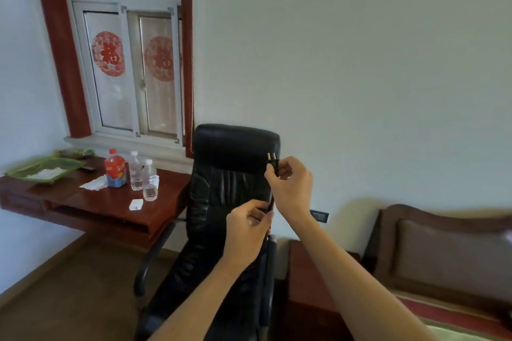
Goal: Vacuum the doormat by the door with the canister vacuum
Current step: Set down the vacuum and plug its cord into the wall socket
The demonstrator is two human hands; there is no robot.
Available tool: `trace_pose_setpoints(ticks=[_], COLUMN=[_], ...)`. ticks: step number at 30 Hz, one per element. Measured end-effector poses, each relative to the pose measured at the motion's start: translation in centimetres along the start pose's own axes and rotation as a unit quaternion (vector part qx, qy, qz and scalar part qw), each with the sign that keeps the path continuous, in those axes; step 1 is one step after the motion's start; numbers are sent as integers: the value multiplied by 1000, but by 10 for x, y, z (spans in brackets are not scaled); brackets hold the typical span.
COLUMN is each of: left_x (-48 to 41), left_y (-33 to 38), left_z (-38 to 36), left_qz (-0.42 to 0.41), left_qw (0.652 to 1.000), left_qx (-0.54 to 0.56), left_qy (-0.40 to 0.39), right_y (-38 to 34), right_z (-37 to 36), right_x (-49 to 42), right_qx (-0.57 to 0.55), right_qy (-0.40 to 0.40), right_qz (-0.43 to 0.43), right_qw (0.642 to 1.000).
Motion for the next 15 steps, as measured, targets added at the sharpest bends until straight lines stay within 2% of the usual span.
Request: trace_pose_setpoints(ticks=[8,15], left_x=[-12,-15], left_y=[11,2], left_z=[-136,-239], left_qz=[1,23], left_qw=[997,993], left_qx=[35,40], left_qy=[-66,-113], right_y=[71,137], right_z=[108,179], right_x=[-59,-105], right_qx=[16,22], right_qy=[70,86], right_qz=[-61,-94], right_qw=[996,992])
Point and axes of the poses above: each hand's wrist, its own x-axis away from the middle knuckle, its own z-axis out of the back of the hand, y = z × x, the point moved 9 cm from there along -x, towards the middle knuckle, and after that the axes turned 12 degrees about -z, right-handed, at the moved point
